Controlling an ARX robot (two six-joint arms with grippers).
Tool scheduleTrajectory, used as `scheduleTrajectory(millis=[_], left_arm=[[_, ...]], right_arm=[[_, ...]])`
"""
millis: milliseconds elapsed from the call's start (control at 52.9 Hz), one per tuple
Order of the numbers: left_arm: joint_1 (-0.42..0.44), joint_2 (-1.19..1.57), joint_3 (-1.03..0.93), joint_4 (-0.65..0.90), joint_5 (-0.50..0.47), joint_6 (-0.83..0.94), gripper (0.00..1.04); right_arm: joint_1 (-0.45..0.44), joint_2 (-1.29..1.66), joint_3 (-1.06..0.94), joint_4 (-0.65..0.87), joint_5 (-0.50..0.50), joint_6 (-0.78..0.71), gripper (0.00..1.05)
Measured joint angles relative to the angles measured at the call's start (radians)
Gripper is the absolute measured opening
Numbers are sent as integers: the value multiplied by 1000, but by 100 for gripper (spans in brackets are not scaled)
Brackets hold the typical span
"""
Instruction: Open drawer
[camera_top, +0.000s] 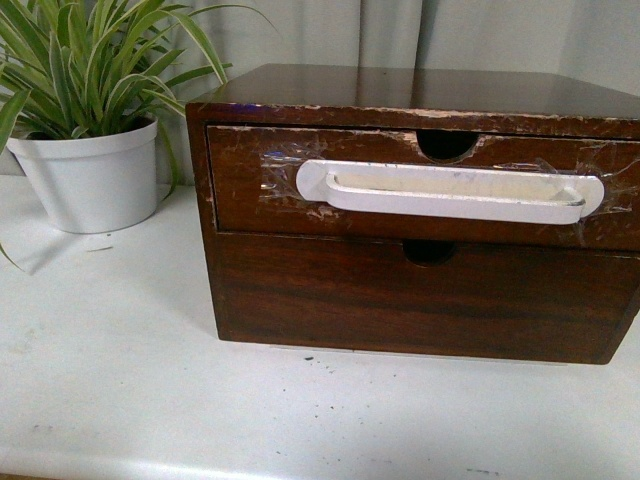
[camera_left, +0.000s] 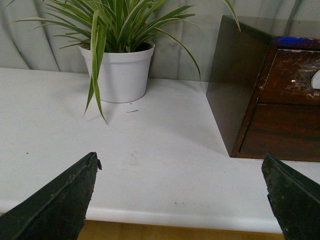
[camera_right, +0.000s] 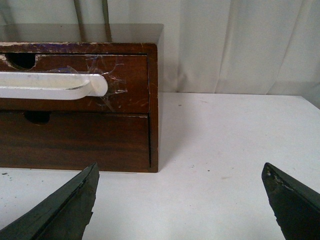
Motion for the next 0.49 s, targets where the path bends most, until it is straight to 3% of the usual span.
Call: scheduleTrajectory(millis=[492], left_arm=[[0, 0, 0, 0, 0, 0, 98]], right_arm=[[0, 0, 0, 0, 0, 0, 96]])
